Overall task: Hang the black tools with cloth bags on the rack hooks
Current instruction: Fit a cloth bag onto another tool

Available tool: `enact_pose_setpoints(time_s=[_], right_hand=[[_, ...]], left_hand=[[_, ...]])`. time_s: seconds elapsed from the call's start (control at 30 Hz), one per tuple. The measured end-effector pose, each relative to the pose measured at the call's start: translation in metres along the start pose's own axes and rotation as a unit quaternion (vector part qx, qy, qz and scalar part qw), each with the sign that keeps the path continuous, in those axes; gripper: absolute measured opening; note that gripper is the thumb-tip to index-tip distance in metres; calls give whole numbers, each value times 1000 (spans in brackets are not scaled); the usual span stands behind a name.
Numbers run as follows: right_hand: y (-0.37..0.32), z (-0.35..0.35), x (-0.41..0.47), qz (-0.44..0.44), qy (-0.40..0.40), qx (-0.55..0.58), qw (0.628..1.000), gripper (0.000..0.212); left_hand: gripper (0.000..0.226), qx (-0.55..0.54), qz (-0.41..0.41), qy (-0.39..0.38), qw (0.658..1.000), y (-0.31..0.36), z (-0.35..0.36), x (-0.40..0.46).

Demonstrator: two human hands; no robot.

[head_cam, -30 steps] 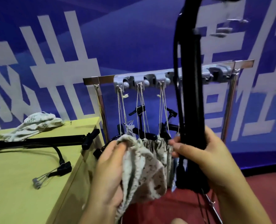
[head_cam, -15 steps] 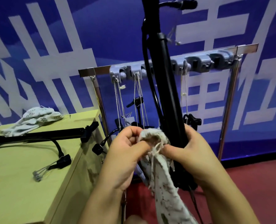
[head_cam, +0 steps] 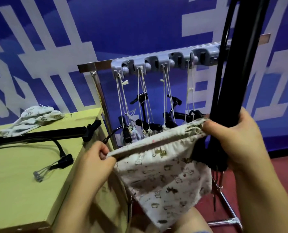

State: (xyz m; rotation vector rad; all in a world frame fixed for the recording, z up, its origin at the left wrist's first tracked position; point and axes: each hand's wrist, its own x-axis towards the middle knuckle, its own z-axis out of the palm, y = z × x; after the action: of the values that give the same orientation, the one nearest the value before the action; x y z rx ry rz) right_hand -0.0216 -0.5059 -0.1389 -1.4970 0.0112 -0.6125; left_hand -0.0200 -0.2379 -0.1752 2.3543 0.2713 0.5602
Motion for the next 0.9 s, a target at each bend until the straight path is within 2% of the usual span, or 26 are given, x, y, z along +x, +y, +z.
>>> enact_pose_setpoints(time_s=[0.07, 0.1, 0.13, 0.17, 0.2, 0.23, 0.27, 0.3, 0.33, 0.4, 0.47, 0.5, 0.57, 0.67, 0.77, 0.8, 0.83, 0.9], right_hand=[[1, -2, 2, -1, 1, -2, 1000, 28], [1, -2, 4, 1, 1, 1, 1000, 28], [3, -2, 5, 3, 0, 4, 1000, 29], [4, -2, 7, 3, -2, 4, 1000, 29], [7, -2, 8, 2, -5, 2, 1000, 28], [8, 0, 9, 0, -9, -2, 1000, 27], [11, 1, 10, 2, -13, -3, 1000, 27], [12, 3, 11, 5, -16, 0, 1000, 26], [15, 2, 11, 7, -15, 4, 1000, 26], [19, 2, 10, 11, -26, 12, 1000, 28], [22, -1, 9, 15, -44, 20, 999, 29], [23, -2, 9, 16, -61, 33, 998, 30], [25, -4, 9, 25, -85, 75, 993, 30], [22, -3, 10, 47, -84, 167, 981, 25], [21, -11, 11, 29, -69, 138, 988, 25], [20, -16, 13, 24, -63, 124, 990, 25], [20, -22, 14, 22, -56, 105, 993, 28], [19, -32, 16, 29, -30, 55, 998, 54]], left_hand=[[15, -107, -31, -59, 992, -4, -4, -3], [17, -219, -63, -96, 969, -4, -10, -5], [13, -348, -99, -140, 922, -5, -14, -7], [15, -460, -127, -181, 860, -6, -16, -7], [35, -548, -145, -224, 793, -11, -15, -5], [50, -615, -163, -258, 727, -14, -14, -1], [52, -662, -172, -287, 671, -17, -13, 0], [46, -684, -169, -324, 632, -14, -14, 1], [45, -658, -157, -301, 672, -15, -13, 2], [66, -656, -105, -300, 685, -30, -8, 7], [62, -658, -105, -327, 670, -18, 0, 0], [55, -660, -129, -347, 653, -2, 5, -6], [54, -682, -218, -408, 567, 14, 14, -10], [70, -679, -234, -395, 572, 32, 28, -19], [74, -698, -265, -360, 559, 30, 36, -10], [67, -711, -257, -362, 546, 25, 39, -3], [54, -725, -257, -379, 515, 22, 38, -1], [23, -755, -264, -383, 461, 7, 41, 6]])
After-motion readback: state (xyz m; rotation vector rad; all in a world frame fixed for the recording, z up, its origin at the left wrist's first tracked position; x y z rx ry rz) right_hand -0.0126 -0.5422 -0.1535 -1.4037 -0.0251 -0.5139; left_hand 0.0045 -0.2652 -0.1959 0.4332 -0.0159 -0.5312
